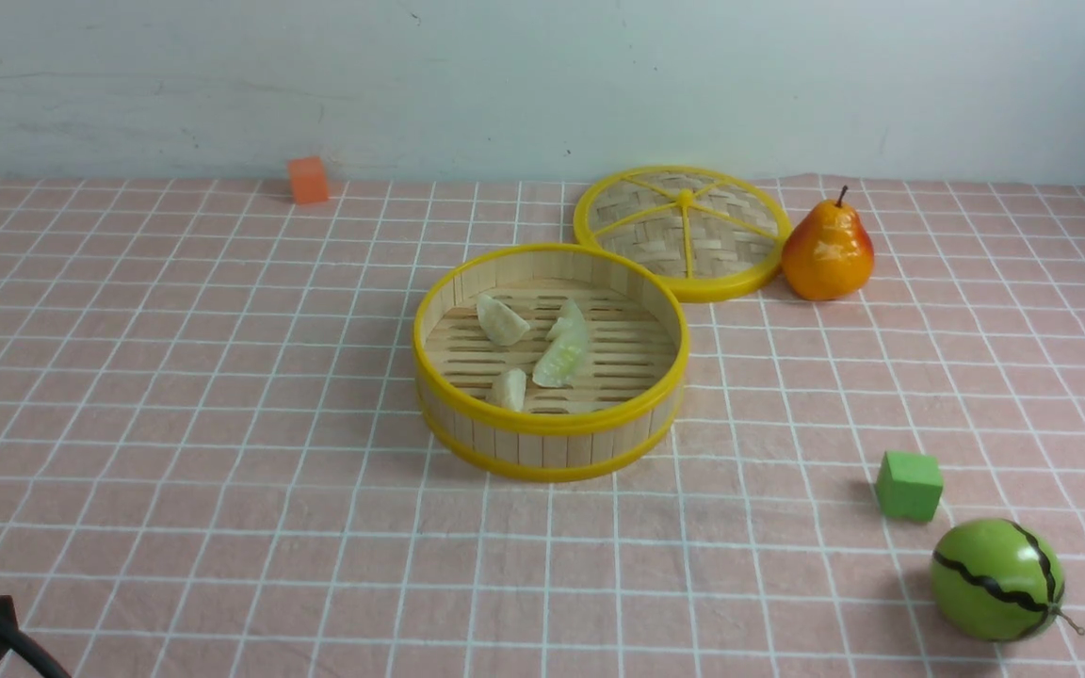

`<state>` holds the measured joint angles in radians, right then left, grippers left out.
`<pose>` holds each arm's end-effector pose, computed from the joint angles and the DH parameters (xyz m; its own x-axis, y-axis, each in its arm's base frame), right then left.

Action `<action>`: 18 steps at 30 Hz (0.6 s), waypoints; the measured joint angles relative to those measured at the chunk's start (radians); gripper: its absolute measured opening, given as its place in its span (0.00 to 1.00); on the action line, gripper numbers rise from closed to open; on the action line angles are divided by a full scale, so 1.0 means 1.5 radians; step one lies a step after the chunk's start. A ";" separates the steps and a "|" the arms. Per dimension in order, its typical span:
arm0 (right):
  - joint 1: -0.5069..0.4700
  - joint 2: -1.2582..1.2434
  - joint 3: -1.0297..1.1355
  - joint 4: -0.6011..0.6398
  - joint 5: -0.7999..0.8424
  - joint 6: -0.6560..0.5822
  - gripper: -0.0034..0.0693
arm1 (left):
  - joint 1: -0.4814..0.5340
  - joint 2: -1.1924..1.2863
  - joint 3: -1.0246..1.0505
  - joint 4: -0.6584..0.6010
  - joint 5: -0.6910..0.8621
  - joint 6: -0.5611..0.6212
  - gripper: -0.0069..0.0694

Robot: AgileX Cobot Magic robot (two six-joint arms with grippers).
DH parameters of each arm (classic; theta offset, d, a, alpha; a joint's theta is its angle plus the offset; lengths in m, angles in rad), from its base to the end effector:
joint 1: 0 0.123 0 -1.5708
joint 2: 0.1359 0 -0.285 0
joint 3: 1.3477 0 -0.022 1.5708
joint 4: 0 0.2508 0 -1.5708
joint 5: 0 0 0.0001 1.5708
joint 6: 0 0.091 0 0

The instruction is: Put the dumplings into the steamer on the table with the pink tablecloth.

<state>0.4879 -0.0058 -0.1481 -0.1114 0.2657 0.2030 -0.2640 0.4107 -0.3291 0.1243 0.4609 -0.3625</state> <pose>0.0424 0.0195 0.2390 -0.0625 0.0747 -0.9952 -0.4388 0.8936 0.0946 0.0871 -0.0183 0.2547 -0.4614 -0.1322 -0.8773 0.1012 0.9745 -0.2001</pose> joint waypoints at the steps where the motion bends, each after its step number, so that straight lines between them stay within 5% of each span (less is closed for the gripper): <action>1: 0.000 0.001 0.000 0.000 0.005 0.000 0.03 | 0.000 0.000 0.000 0.000 0.001 0.000 0.21; 12: -0.006 -0.002 0.034 -0.006 0.096 0.000 0.03 | 0.000 0.001 0.000 0.000 0.009 0.000 0.22; 15: -0.034 -0.003 0.066 0.004 0.068 0.000 0.04 | 0.000 0.001 0.000 0.000 0.010 0.000 0.22; 18: -0.131 -0.003 0.114 0.049 0.012 0.000 0.04 | 0.000 0.001 0.000 0.000 0.011 0.000 0.23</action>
<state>0.2909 -0.0098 0.0229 -0.0377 0.2837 0.2030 -0.2640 0.4125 -0.3291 0.1243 0.4767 -0.3625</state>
